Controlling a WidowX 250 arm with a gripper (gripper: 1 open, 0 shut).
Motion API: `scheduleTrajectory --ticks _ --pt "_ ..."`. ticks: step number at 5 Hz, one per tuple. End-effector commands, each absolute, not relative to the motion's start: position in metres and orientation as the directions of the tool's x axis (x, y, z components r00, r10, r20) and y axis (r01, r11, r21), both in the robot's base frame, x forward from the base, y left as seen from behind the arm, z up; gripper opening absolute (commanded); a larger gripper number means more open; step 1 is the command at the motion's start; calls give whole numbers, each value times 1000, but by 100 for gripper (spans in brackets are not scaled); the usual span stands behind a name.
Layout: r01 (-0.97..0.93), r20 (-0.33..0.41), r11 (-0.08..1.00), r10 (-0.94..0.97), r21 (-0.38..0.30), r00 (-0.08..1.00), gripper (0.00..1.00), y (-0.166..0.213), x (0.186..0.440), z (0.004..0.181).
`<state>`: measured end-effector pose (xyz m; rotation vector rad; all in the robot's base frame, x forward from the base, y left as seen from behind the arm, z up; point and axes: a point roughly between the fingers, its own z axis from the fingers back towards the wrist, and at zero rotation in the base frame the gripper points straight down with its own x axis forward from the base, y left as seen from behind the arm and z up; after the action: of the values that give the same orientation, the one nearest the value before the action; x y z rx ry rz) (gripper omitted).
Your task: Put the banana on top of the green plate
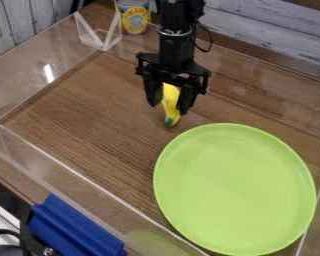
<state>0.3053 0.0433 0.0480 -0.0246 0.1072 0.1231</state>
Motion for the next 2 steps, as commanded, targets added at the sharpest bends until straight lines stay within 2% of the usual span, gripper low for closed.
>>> scheduleTrajectory --ticks 1,2 --pt "-135 -83 991 133 -21 988 100 48 307 52" --pt "-138 -85 990 135 -28 987 100 48 306 50"
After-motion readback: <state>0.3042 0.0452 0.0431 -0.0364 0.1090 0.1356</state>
